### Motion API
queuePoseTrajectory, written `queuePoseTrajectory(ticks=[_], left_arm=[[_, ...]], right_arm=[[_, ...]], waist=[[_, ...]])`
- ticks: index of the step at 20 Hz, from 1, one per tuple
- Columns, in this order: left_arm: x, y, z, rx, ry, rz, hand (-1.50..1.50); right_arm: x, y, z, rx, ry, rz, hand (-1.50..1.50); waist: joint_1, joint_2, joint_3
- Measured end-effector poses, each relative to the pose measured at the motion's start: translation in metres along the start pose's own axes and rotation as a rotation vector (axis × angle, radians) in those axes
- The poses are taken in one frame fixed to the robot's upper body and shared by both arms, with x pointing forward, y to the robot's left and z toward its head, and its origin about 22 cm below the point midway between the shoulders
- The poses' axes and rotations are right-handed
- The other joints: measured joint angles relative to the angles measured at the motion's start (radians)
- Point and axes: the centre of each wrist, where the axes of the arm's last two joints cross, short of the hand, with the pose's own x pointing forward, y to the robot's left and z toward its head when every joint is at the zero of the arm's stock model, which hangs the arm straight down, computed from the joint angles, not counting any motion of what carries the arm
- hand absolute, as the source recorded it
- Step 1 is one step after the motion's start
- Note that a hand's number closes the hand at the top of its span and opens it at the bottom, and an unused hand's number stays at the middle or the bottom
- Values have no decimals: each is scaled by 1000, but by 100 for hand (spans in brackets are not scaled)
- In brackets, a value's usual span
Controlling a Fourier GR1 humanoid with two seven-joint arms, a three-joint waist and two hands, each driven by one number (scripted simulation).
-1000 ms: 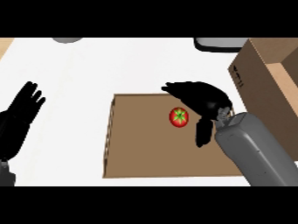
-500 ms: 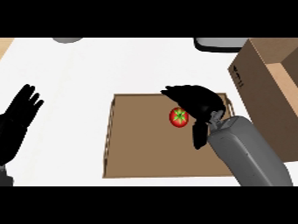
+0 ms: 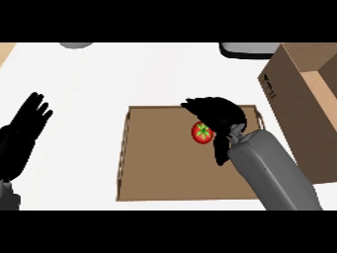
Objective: Pick the tomato from the tray and place it in the cardboard box
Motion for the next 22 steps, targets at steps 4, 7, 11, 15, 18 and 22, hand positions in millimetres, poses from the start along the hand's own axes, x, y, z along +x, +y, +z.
queuePoseTrajectory(ticks=[4,7,11,15,18,22], left_arm=[[-1,-1,8,-1,3,-3,0],[1,-2,8,-2,4,-6,0],[-1,0,9,6,3,-7,0],[-4,0,13,3,3,-4,0],[-3,1,8,1,-1,-10,0],[-5,4,7,-1,1,-5,0]], right_arm=[[-1,2,-2,25,9,11,-150],[-3,9,-14,36,18,15,-150],[-2,19,-18,46,19,20,-150],[-2,22,-24,46,27,19,-150],[-8,28,-27,39,23,17,150],[-9,31,-34,8,-6,17,150]], waist=[[1,0,0],[2,0,0],[1,0,0],[1,0,0],[0,0,0],[1,0,0]])
